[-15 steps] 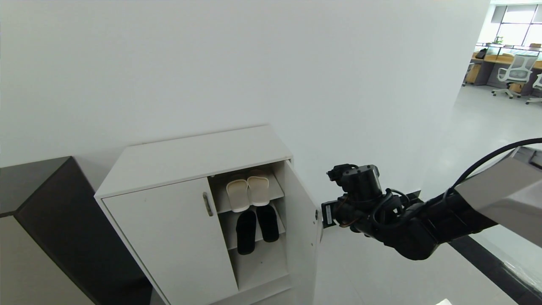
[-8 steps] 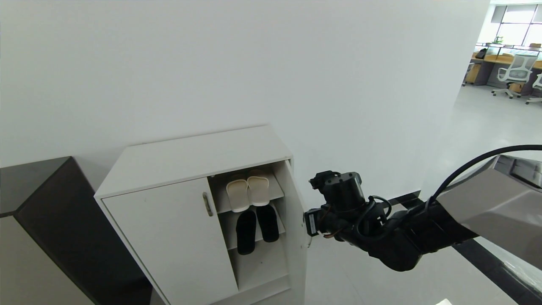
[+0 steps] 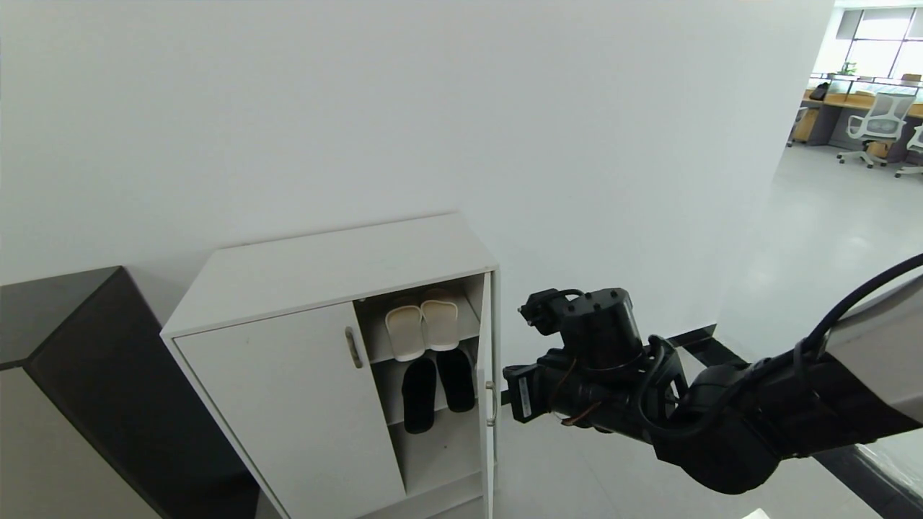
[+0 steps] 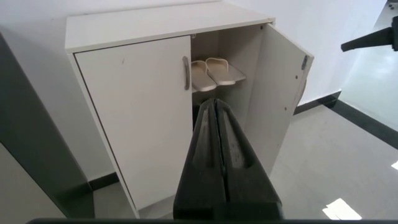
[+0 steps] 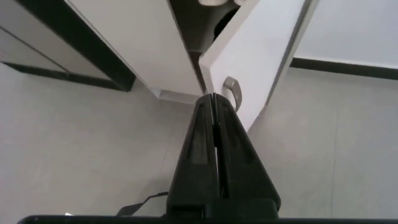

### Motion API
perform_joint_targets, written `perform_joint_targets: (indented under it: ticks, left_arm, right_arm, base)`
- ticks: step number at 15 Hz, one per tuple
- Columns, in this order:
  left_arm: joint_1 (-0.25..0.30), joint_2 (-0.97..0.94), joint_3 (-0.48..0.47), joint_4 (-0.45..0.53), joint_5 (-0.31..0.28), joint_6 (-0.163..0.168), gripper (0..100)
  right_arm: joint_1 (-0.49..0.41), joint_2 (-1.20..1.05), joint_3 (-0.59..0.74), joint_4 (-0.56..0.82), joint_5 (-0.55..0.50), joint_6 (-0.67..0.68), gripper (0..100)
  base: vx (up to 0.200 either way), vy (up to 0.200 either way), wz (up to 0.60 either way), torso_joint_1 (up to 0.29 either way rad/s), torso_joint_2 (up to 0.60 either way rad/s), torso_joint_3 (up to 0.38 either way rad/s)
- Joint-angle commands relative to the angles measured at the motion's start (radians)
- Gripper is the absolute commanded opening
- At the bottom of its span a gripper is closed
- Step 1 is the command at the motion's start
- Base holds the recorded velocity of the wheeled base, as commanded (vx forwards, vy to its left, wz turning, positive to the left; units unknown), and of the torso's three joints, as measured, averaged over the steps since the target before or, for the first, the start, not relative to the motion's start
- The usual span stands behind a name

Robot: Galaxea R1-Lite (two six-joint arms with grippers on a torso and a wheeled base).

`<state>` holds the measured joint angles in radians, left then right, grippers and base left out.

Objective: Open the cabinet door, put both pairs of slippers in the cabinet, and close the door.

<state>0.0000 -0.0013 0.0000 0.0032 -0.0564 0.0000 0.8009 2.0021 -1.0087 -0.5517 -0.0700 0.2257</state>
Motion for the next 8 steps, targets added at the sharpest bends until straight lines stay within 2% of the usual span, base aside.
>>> perform_joint_targets:
  ticks: [1,4,8]
  left_arm:
    - [0.0,0.001,0.0,0.0,0.0,0.0,0]
    - [0.0,0.001,0.0,0.0,0.0,0.0,0]
    - [0.0,0.001,0.0,0.0,0.0,0.0,0]
  right_arm:
    - [0.003,-0.032,0.021,-0.002,0.001,-0.009,0]
    - [0.003,-0.032,0.035,-0.013,-0.001,-0.031,0]
    - [0.003,-0.032,0.035,-0.013,-0.002,-0.031,0]
  base:
    - [0.0,0.0,0.0,0.0,0.0,0.0]
    - [0.0,0.0,0.0,0.0,0.0,0.0]
    - [0.0,0.0,0.6,0.0,0.0,0.002]
